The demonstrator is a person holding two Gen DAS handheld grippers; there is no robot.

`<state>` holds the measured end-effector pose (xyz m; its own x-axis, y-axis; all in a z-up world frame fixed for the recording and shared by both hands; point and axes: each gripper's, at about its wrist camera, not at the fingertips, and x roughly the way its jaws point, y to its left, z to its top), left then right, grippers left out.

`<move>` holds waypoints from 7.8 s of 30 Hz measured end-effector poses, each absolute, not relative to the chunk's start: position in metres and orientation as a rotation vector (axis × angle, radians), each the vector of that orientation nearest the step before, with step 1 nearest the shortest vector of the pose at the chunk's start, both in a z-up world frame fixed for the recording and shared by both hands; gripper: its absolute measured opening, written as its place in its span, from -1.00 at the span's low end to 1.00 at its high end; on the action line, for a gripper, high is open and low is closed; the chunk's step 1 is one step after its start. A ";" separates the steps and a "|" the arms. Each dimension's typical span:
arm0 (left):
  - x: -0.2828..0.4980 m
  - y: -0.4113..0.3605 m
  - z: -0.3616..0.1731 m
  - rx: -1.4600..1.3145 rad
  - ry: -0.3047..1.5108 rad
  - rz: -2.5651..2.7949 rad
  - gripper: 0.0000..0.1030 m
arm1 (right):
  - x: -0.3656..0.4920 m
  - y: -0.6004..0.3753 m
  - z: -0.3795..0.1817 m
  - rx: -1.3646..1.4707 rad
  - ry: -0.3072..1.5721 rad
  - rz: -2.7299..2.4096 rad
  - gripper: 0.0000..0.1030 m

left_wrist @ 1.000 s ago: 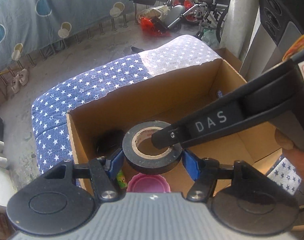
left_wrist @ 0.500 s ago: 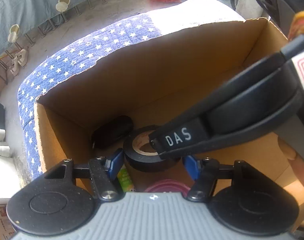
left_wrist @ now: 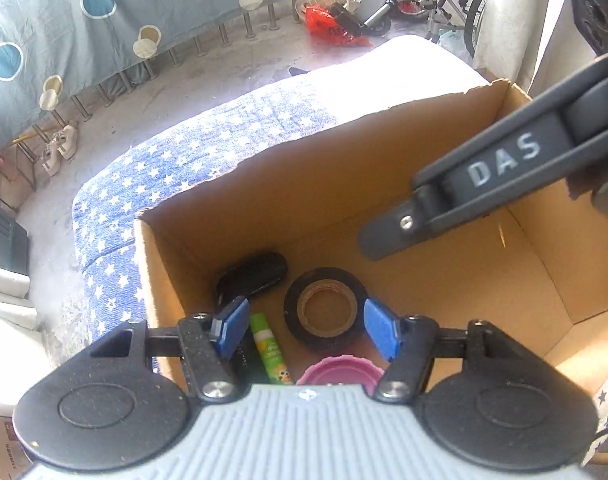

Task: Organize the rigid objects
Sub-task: 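Carry the tape roll into the box and open the right tool, then move the right tool back to the green dropper bottle, then grasp the green dropper bottle around its body with the right tool, then lift the dropper bottle into the box and release it with the right tool, then move the right tool back to the white plug adapter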

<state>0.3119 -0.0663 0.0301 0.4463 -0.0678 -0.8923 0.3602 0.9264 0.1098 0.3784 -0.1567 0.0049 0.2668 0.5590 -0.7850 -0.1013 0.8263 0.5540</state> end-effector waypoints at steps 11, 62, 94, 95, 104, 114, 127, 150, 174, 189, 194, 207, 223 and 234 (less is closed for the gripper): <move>0.188 -0.048 0.118 0.266 0.856 -0.270 0.31 | 0.217 -0.227 0.101 0.452 0.929 0.552 -0.16; 0.096 -0.115 0.013 0.242 0.859 -0.280 0.54 | 0.103 -0.219 -0.013 0.544 0.876 0.364 -0.02; 0.101 -0.152 -0.020 0.391 0.658 -0.495 0.22 | 0.164 -0.185 -0.034 0.336 0.888 0.409 -0.34; 0.102 -0.153 -0.021 0.394 0.661 -0.496 0.13 | 0.164 -0.186 -0.034 0.340 0.886 0.406 -0.35; 0.111 -0.150 -0.027 0.327 0.708 -0.492 -0.40 | 0.155 -0.195 -0.029 0.364 0.867 0.387 -0.59; 0.082 -0.152 -0.021 0.330 0.707 -0.544 -0.42 | 0.122 -0.207 -0.022 0.390 0.885 0.387 -0.58; 0.066 -0.163 -0.037 0.385 0.725 -0.577 -0.37 | 0.092 -0.211 -0.026 0.357 0.912 0.376 -0.55; 0.085 -0.172 -0.053 0.392 0.740 -0.578 -0.36 | 0.106 -0.208 -0.028 0.308 0.912 0.322 -0.51; 0.064 -0.133 0.073 0.350 0.567 -0.449 -0.36 | 0.077 -0.186 0.105 0.207 0.626 0.510 -0.63; 0.257 -0.122 0.074 0.213 0.901 -0.441 -0.36 | 0.280 -0.181 0.121 0.225 0.880 0.544 -0.63; 0.318 -0.125 0.034 0.179 1.022 -0.414 -0.36 | 0.337 -0.168 0.079 0.199 0.971 0.515 -0.63; 0.374 -0.121 -0.003 0.093 1.104 -0.371 -0.18 | 0.409 -0.142 0.006 0.087 1.035 0.471 -0.62; 0.321 -0.113 0.049 0.173 0.996 -0.362 0.38 | 0.355 -0.195 0.062 0.276 0.942 0.444 -0.06; 0.193 -0.071 0.119 0.248 0.802 -0.379 0.61 | 0.170 -0.272 0.100 0.480 0.729 0.466 0.13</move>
<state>0.1928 -0.0709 0.1186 0.6340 -0.2351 -0.7368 0.4202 0.9045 0.0730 0.1700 -0.2724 0.0995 0.6556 0.5544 -0.5126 -0.2322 0.7940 0.5618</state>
